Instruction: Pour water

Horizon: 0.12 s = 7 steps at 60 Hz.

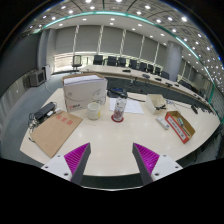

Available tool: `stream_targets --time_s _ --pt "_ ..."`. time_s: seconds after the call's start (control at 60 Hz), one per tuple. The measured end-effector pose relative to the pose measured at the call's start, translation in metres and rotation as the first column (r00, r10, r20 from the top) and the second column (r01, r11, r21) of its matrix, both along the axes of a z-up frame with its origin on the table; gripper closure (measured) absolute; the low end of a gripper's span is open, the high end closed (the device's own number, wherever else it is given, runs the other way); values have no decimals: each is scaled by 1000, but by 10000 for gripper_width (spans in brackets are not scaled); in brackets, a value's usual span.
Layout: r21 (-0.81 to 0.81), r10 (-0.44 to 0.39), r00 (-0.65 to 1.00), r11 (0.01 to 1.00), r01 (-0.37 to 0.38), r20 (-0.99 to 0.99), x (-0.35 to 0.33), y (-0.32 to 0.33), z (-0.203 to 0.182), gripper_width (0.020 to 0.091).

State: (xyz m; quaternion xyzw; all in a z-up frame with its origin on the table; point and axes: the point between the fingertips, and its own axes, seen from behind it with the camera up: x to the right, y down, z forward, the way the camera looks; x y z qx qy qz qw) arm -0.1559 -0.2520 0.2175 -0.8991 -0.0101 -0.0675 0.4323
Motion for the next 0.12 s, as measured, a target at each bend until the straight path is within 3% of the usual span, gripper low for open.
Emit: stream_targets --time_s 0.117 --pt "4 13 1000 1000 -13 -1 -3 3 1 244"
